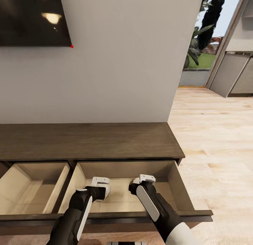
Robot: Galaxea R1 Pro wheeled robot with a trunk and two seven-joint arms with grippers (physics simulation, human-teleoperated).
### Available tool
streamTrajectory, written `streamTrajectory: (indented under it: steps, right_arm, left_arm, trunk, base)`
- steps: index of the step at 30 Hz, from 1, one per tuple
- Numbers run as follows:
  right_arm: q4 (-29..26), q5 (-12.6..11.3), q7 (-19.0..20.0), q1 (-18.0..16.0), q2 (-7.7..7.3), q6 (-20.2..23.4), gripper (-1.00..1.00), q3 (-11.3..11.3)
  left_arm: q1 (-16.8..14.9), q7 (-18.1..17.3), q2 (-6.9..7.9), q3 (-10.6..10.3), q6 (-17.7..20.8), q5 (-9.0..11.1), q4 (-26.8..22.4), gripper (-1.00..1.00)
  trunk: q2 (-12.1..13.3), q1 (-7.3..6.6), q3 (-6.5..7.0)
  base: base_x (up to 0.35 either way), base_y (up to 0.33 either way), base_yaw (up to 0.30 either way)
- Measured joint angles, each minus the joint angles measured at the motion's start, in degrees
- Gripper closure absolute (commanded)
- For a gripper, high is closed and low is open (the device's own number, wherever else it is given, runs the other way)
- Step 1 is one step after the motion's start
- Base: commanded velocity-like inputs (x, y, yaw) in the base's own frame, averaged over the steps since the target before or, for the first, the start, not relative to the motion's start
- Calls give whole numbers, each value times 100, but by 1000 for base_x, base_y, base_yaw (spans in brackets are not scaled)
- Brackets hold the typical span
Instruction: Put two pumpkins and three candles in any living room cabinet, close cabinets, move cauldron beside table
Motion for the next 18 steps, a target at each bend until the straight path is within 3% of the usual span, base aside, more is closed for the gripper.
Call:
streamTrajectory:
  steps: [5, 10, 18]
  right_arm:
    - [1114, -57, 80, -539, 9, -646, 100, 9]
    - [1261, -63, 416, -626, 9, -691, 100, 8]
    - [1298, -81, 452, -676, 9, -636, 100, 83]
  left_arm:
    - [0, -2, 0, 0, 0, 9, 0, 100]
    - [0, -2, 0, 0, 6, 8, 1, 100]
    - [0, -2, 0, 0, 8, 9, 1, 100]
  trunk:
    - [0, 0, 0]
    - [-5, 11, -88]
    - [-9, 18, -155]
  base:
    - [0, 0, 0]
    - [0, 0, 0]
    - [0, 0, 0]
